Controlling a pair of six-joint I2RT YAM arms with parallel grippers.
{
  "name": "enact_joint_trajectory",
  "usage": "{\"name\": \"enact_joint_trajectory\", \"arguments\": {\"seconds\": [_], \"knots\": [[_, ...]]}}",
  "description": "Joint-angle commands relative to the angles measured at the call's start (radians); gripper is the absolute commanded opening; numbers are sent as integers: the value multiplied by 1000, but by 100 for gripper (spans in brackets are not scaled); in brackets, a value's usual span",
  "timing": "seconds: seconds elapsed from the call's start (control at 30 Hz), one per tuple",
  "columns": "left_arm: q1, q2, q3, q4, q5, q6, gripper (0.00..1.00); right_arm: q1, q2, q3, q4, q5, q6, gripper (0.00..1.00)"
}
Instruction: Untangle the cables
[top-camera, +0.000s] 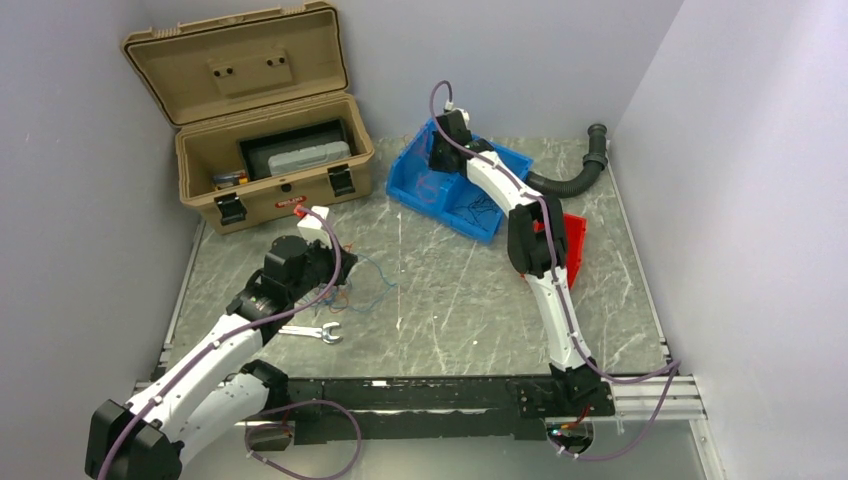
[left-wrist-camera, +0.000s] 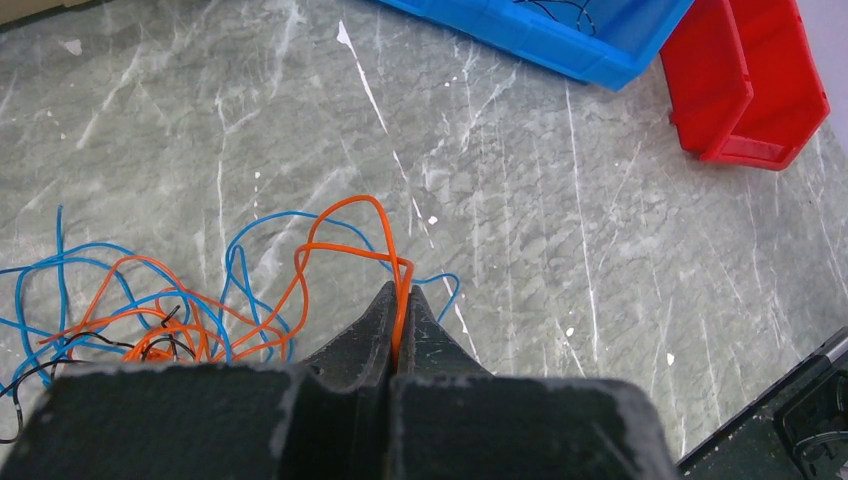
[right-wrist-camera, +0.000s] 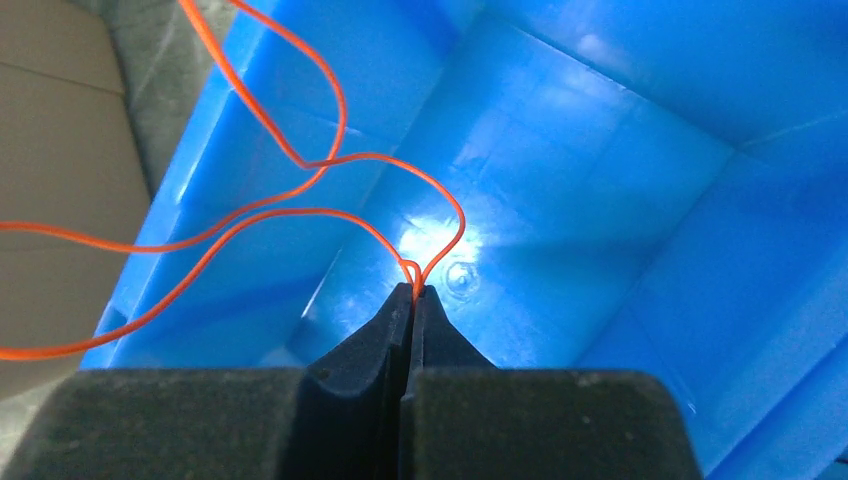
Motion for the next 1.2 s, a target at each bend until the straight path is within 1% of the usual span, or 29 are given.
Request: {"name": "enact_joint_trajectory", "arguments": {"seconds": [0.0, 0.1, 0.17, 0.27, 0.37, 0.5, 0.53, 0.57, 0.6, 0.63, 0.67, 0.7, 0.77, 0.87, 0.93, 1.07, 1.17], "knots": [[-5, 3, 18, 26, -3, 17, 0, -10, -60, -67, -162, 189, -16, 0], [-5, 8, 16, 34, -2, 16, 0, -9, -188, -256, -134, 283, -52, 0], [-5, 14, 16, 40, 1, 15, 0, -10, -254, -334, -126, 331, -64, 0], [-7, 27, 19, 51, 6, 16, 0, -10, -327, -405, -83, 301, -94, 0], [-8, 37, 25, 54, 7, 19, 0, -10, -343, -379, -72, 274, -113, 0], [-9, 36, 39, 38, 7, 21, 0, -10, -241, -198, -187, 294, -139, 0], [-9, 31, 39, 36, 6, 21, 0, -8, -210, -143, -225, 288, -145, 2], [-9, 26, 39, 36, 10, 23, 0, -4, -188, -109, -255, 274, -156, 19], [-9, 23, 42, 35, 22, 27, 0, 2, -186, -102, -259, 270, -162, 49], [-10, 23, 46, 33, 36, 29, 0, 10, -207, -135, -229, 272, -171, 67], [-12, 23, 52, 34, 51, 35, 0, 17, -243, -183, -179, 263, -182, 73], [-13, 24, 58, 35, 67, 39, 0, 22, -283, -234, -142, 244, -189, 75], [-23, 29, 73, 39, 97, 49, 0, 22, -356, -299, -86, 181, -199, 75], [-47, 40, 108, 39, 144, 68, 0, 31, -471, -377, -42, 63, -250, 77], [-70, 47, 140, 33, 160, 81, 0, 38, -568, -466, 9, -48, -305, 78], [-103, 54, 200, 7, 148, 84, 0, 53, -743, -672, 98, -250, -317, 80], [-105, 44, 228, -23, 120, 81, 0, 105, -858, -845, 161, -290, -296, 86]]}}
